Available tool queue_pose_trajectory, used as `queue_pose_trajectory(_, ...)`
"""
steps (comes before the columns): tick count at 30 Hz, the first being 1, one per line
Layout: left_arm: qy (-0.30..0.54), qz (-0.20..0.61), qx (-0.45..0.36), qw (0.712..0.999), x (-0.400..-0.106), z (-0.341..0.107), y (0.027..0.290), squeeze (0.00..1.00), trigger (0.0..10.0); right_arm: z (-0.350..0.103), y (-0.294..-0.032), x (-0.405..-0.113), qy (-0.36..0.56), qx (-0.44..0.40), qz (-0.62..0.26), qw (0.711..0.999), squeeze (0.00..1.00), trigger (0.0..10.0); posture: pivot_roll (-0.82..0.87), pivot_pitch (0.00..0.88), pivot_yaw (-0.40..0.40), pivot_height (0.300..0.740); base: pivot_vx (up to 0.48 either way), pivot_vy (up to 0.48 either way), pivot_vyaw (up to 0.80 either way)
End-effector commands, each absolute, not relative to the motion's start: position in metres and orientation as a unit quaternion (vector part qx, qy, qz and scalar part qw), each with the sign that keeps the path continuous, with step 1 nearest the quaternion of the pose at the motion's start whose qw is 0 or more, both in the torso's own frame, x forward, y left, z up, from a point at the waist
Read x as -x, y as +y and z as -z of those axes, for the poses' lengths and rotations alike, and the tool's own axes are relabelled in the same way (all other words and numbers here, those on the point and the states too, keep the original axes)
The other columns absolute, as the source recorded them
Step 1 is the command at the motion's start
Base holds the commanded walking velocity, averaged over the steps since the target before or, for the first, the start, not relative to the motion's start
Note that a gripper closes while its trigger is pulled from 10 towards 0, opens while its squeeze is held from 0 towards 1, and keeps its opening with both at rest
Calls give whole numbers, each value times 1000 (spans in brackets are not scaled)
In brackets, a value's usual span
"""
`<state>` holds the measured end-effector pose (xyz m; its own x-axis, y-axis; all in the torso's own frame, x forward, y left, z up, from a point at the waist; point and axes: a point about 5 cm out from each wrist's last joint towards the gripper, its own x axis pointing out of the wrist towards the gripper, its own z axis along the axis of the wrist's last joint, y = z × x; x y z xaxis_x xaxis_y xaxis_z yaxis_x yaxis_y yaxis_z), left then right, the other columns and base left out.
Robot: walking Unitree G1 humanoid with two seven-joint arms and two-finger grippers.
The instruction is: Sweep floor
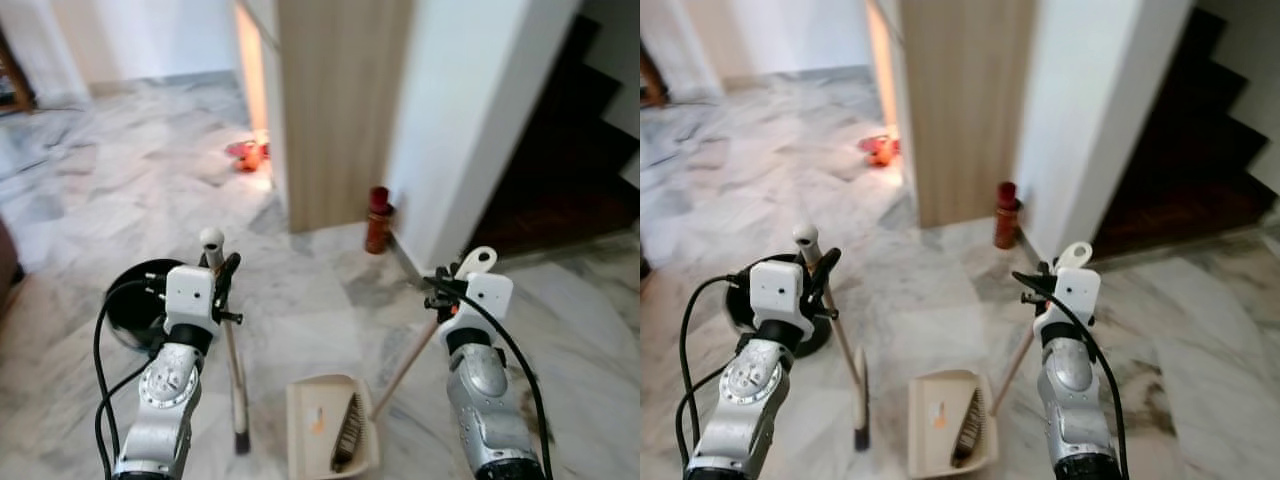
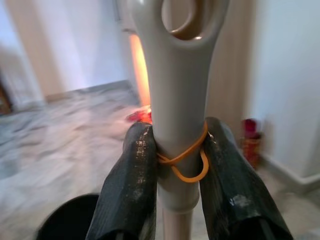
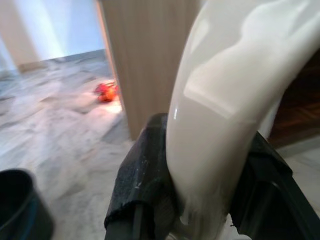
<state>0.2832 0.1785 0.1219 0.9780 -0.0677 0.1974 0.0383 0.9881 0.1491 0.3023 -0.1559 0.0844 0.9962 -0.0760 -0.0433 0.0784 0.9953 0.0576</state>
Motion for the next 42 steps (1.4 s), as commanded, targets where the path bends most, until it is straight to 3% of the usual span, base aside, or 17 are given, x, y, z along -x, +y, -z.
queue_pose_trajectory(1,-126,38,-72,989,-285,-132,171,0,10000,-94,-163,-304,-1,-41,49,998,0,10000,120,0,-3,740,0,352,0)
queue_pose_trajectory(42,-125,32,-76,989,-286,-133,173,0,10000,-92,-152,-306,10,-53,25,998,0,10000,137,0,-6,740,0,352,38)
